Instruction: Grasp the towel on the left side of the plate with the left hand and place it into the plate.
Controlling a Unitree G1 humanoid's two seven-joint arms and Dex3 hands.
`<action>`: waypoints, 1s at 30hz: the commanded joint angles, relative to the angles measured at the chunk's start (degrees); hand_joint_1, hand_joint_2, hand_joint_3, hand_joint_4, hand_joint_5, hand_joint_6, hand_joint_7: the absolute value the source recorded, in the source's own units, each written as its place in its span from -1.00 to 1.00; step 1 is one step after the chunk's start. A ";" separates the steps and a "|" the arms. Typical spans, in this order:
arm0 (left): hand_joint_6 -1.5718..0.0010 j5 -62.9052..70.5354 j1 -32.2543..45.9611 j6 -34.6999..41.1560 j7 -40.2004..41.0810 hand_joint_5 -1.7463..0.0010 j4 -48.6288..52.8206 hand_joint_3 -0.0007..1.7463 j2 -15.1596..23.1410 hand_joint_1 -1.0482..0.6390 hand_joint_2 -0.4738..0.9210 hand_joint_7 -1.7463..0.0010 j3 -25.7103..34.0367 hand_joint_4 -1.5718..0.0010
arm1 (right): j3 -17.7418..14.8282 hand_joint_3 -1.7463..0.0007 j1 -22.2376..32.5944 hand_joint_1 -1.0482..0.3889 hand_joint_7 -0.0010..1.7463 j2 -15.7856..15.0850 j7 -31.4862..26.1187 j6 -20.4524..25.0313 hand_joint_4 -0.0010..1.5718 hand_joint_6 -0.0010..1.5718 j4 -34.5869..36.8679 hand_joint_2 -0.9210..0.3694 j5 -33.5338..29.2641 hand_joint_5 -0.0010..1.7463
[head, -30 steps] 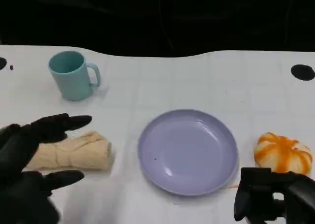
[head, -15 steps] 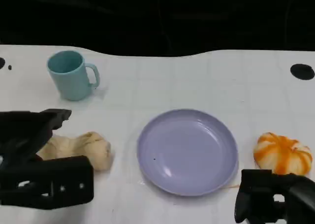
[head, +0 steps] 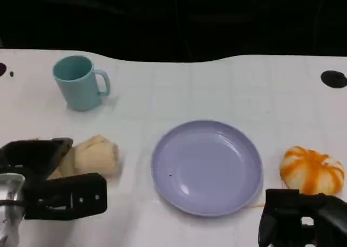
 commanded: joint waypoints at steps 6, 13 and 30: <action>-0.01 -3.07 0.18 -8.91 9.09 0.47 8.99 -0.79 -0.56 -0.04 1.00 0.87 -0.64 -0.06 | -0.47 -0.42 0.00 0.33 0.70 -0.63 -0.08 0.27 -0.08 -0.17 -0.44 -0.35 0.43 0.98; 0.21 -3.84 1.11 -13.96 19.59 -0.99 7.97 -0.65 0.29 -0.02 0.99 -0.94 1.41 -0.10 | -0.16 -0.42 -0.27 0.36 0.69 -0.66 -0.48 0.83 -0.07 -0.17 -0.93 -0.35 0.12 0.99; 0.14 -12.59 5.57 -10.55 11.24 -1.00 -28.07 0.37 -6.38 0.00 0.29 -1.00 9.05 -0.19 | -0.30 -0.40 -0.21 0.33 0.69 -0.57 0.12 -0.49 -0.07 -0.17 0.44 -0.36 0.18 0.98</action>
